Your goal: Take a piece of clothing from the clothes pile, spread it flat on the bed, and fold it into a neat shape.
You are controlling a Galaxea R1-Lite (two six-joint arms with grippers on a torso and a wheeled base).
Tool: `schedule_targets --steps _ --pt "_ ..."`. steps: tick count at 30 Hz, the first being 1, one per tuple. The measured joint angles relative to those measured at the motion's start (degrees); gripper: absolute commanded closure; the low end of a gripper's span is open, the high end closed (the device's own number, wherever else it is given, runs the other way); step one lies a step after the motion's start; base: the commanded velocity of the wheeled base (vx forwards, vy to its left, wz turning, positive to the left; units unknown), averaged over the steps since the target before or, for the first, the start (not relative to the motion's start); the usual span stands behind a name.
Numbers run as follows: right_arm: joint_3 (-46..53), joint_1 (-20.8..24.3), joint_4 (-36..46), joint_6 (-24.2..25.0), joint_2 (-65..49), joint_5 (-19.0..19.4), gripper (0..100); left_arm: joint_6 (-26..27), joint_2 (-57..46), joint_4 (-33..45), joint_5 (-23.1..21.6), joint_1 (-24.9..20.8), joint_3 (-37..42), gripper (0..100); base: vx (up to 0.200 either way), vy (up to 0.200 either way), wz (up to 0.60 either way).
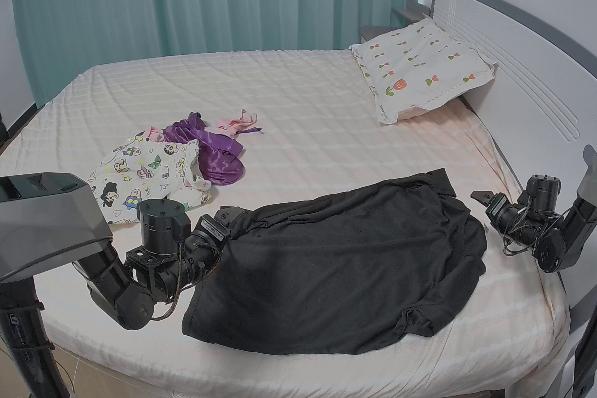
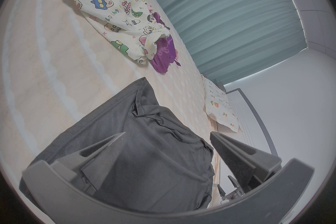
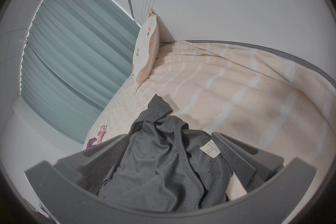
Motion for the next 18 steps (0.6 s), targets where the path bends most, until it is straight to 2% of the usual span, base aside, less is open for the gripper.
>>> schedule_targets --steps 6,18 --pt "0.3 0.2 0.0 0.0 0.0 0.0 0 1.5 1.1 -0.2 0.1 0.5 -0.1 0 0.200 0.000 0.00" --pt "0.4 0.5 -0.1 0.0 0.0 0.0 0 1.7 5.7 2.7 1.4 0.5 -6.8 0 0.000 0.000 0.00"
